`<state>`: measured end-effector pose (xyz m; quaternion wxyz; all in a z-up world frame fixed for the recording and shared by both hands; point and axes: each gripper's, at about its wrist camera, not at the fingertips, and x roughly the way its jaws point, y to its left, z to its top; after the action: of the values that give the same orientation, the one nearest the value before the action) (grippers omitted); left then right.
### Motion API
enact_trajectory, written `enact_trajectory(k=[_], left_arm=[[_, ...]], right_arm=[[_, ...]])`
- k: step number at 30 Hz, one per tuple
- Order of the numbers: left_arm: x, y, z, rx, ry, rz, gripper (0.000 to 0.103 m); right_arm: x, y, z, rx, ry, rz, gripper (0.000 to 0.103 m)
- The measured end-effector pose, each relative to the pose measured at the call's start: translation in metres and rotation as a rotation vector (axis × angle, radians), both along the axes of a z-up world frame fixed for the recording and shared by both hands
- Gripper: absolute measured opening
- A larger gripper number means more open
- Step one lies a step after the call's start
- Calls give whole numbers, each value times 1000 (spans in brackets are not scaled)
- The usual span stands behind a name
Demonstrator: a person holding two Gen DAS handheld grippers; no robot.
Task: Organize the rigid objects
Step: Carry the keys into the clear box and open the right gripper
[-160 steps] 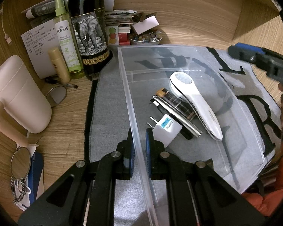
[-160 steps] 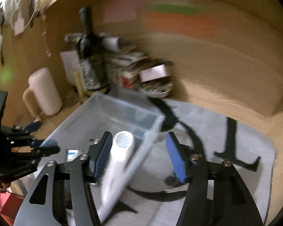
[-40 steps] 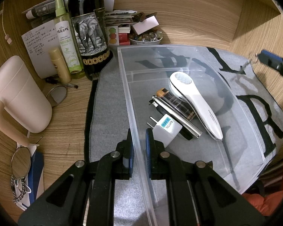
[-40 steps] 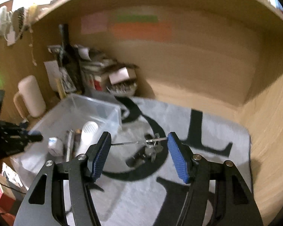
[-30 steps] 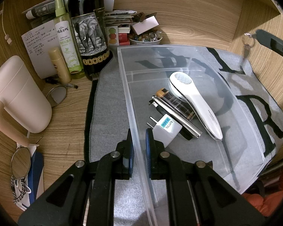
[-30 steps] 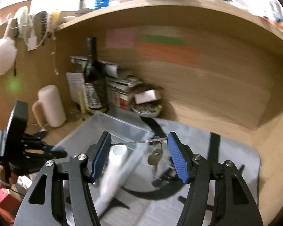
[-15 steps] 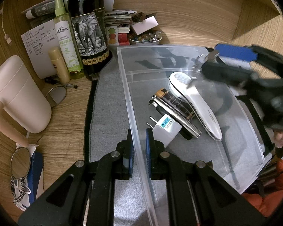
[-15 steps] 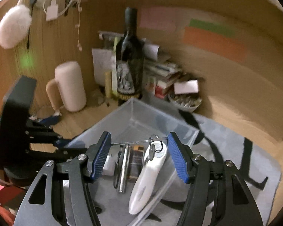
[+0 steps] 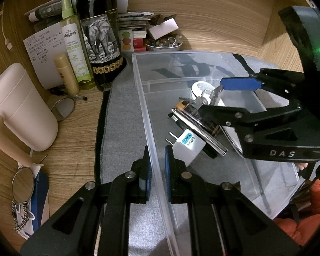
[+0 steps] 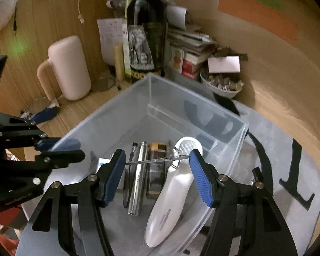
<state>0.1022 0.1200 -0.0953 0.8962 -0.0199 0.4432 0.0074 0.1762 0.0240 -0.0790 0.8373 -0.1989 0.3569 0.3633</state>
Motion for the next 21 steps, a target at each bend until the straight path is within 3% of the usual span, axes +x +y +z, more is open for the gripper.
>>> enact_trajectory(k=[6, 11, 18, 21], left_arm=[[0, 0, 0, 1, 0, 0, 9], [1, -2, 0, 4, 1, -1, 9], [0, -2, 0, 4, 1, 0, 9], [0, -2, 0, 5, 1, -1, 9]], right_arm=[[0, 0, -3, -22, 12, 0, 59], [-2, -7, 5, -9, -22, -10, 70], [-9, -23, 22, 24, -70, -36, 73], [-10, -32, 29, 42, -91, -63, 83]])
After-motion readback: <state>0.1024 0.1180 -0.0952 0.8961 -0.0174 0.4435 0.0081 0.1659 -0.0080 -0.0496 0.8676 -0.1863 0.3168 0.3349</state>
